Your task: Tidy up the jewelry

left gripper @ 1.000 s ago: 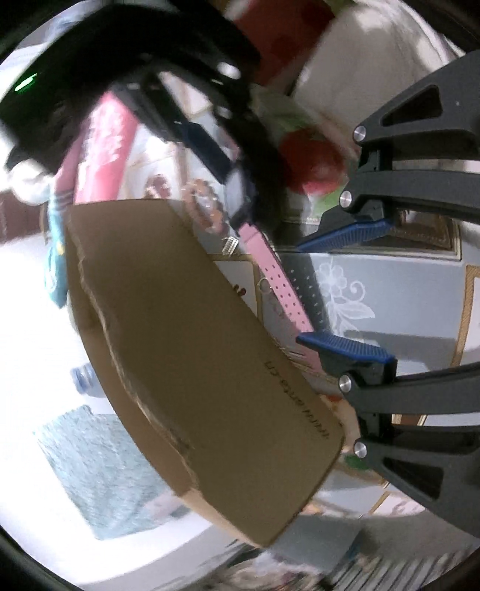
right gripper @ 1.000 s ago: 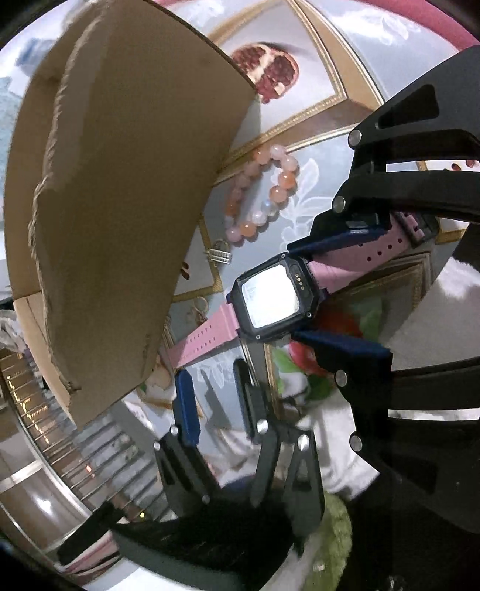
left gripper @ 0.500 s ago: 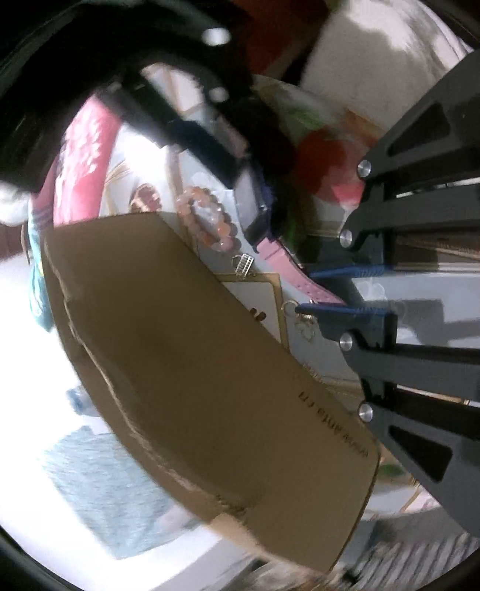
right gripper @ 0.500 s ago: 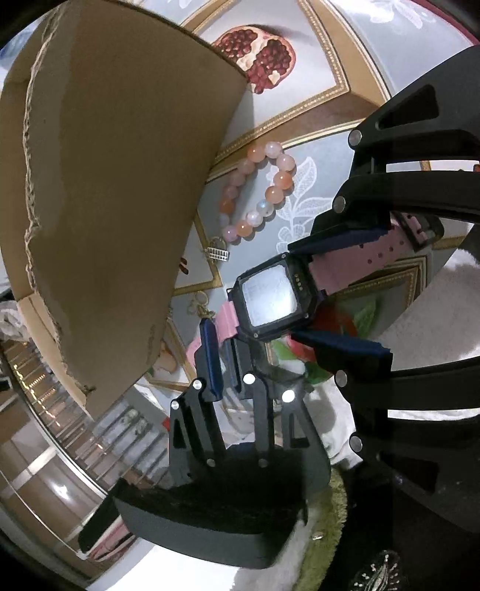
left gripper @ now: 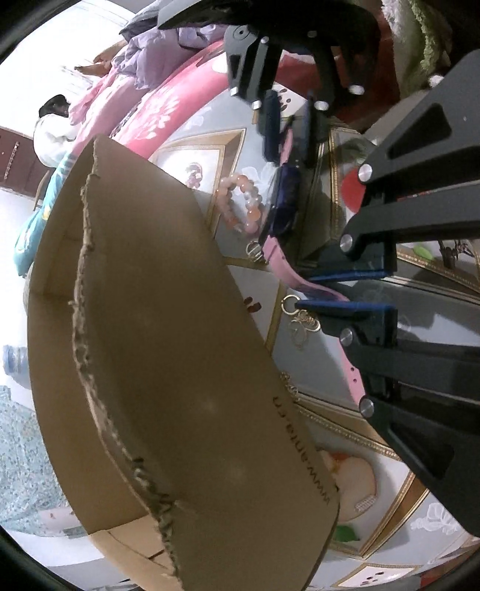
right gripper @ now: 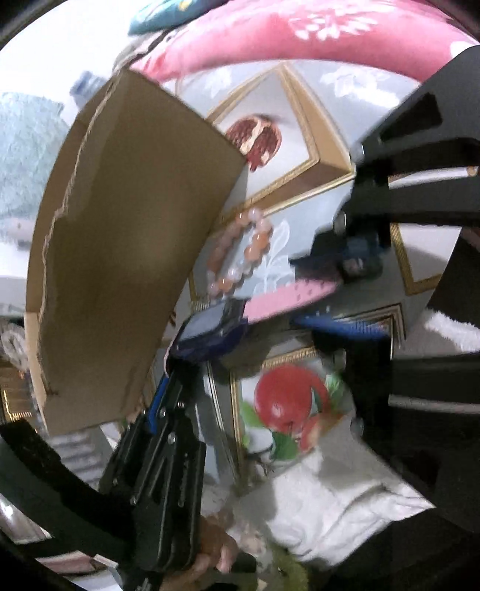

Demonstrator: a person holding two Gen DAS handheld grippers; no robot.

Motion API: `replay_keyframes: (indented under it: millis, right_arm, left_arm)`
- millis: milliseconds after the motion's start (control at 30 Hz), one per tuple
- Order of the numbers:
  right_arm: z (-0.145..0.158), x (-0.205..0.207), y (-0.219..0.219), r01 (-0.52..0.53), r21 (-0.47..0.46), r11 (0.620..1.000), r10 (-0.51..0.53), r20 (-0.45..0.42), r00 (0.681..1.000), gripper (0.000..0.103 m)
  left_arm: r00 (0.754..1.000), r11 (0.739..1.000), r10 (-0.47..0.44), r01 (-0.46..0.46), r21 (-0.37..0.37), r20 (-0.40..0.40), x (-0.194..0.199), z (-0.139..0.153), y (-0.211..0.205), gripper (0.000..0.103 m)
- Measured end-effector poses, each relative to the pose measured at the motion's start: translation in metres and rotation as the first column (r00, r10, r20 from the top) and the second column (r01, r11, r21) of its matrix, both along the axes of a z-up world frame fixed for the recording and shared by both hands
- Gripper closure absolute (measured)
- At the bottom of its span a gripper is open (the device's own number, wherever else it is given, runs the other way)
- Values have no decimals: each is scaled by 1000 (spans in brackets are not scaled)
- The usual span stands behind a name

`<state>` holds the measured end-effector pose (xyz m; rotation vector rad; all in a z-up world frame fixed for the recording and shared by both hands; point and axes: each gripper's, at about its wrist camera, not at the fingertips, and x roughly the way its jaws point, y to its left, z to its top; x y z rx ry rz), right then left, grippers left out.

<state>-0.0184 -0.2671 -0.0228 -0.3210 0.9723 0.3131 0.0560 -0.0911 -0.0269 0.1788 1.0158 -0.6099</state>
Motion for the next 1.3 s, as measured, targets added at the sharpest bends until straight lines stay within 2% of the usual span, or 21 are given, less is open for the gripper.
replay_keyframes:
  millis: [100,267,433,533,633,667,767,833,900,933,1000,1100,1133,1233,1300]
  right_arm:
    - [10,-4,-8,51,4,999,-51,33,998,100]
    - [41,-20,-13,86,3,996,-86,105,991,100]
    - [98,-31,-1,61,11,998,-61,246,967,100]
    - [126,-11,9,31,37,999,-41,288,957,100]
    - [141,40,15,-6,112,994,-19,225,974,100]
    - [141,55,13,-8,138,990,-17,183,983,100]
    - [131,121,12,23,175,984,-26,18,999,100]
    - [119,165,7,49,168,985,-30,-117,993,100]
    - [103,197,7,60,126,990,-32,-212,977,100]
    - [98,208,8,61,96,994,-37,-238,971,100]
    - [85,236,6,66,42,997,-51,-287,957,100]
    - [70,263,10,53,-48,997,-66,-321,945,98]
    - [66,267,11,58,-58,997,-74,-324,943,99]
    - [62,279,19,35,-146,989,-75,-275,958,90]
    - [66,279,20,27,-174,984,-68,-237,969,81]
  left_arm:
    - [999,1000,-11,11,11,44,-6,7,1,98]
    - [991,999,-41,40,12,129,-24,34,-3,100]
    - [976,997,-31,44,-57,213,-34,92,12,100]
    - [965,996,-9,32,-83,262,-24,125,25,100]
    - [964,995,20,7,-98,265,7,147,34,100]
    - [968,995,30,-5,-103,248,22,150,36,100]
    - [995,992,54,-44,-120,83,77,142,41,100]
    - [998,995,64,-65,-80,-11,114,126,35,100]
    - [995,996,68,-72,-43,-79,143,110,29,100]
    - [984,996,76,-83,-39,-160,163,96,26,100]
    - [962,994,97,-106,-20,-256,189,74,23,100]
    - [921,992,119,-130,-4,-371,219,45,21,100]
    - [912,990,135,-143,8,-388,225,38,19,100]
    - [903,986,165,-167,32,-397,241,29,19,89]
    - [900,982,183,-187,29,-395,245,30,23,78]
